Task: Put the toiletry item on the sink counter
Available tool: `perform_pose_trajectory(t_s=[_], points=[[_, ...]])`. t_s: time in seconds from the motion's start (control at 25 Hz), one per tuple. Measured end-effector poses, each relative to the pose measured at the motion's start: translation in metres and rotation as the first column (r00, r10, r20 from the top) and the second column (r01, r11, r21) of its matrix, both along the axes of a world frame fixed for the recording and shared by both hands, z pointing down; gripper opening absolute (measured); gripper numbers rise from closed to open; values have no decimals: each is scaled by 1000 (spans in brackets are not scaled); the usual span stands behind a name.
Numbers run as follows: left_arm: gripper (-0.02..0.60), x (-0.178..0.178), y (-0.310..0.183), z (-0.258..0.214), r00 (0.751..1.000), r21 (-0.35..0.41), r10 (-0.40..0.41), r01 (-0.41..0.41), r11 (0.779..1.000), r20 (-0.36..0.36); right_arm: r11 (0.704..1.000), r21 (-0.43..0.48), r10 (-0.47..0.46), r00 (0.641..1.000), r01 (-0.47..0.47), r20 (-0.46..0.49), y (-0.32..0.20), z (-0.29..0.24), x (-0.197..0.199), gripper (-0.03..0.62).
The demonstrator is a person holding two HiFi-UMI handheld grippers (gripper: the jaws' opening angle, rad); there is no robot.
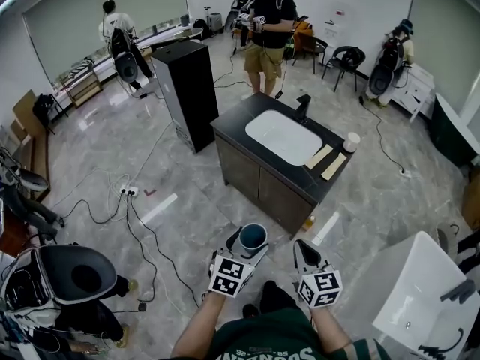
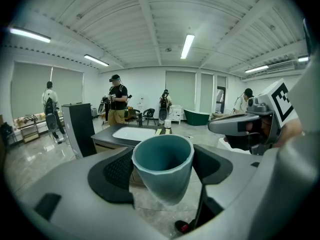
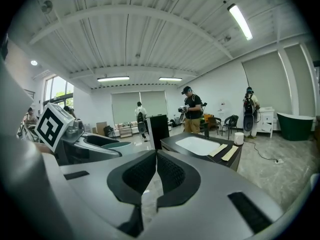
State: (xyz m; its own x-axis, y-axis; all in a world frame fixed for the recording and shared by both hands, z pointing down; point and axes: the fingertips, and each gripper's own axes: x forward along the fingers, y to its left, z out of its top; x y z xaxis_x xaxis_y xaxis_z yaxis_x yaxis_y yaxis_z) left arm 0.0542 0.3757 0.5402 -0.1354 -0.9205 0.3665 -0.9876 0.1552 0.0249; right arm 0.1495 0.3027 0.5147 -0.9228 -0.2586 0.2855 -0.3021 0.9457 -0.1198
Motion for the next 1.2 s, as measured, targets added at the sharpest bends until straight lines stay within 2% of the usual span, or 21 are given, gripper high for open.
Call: perform_pose_trajectory(t_s=[0.24, 0.48, 0.84, 1.2], points=[[376, -18, -13, 4, 1000, -7, 19, -19, 1000, 2, 1000, -8, 18, 1000, -18, -7, -8, 12, -13, 43], [376, -46, -48, 14, 998, -21, 63, -63, 998, 14, 999, -16, 43, 999, -43, -5, -43, 23, -44, 43], [376, -119, -122, 34, 995, -53, 101, -100, 994, 5, 997, -44, 63, 998, -63, -12, -119, 46, -126, 43], [376, -187, -210, 26, 994, -66, 112, -112, 992, 0, 996, -65, 63, 998, -64, -25, -201, 43, -193, 43]])
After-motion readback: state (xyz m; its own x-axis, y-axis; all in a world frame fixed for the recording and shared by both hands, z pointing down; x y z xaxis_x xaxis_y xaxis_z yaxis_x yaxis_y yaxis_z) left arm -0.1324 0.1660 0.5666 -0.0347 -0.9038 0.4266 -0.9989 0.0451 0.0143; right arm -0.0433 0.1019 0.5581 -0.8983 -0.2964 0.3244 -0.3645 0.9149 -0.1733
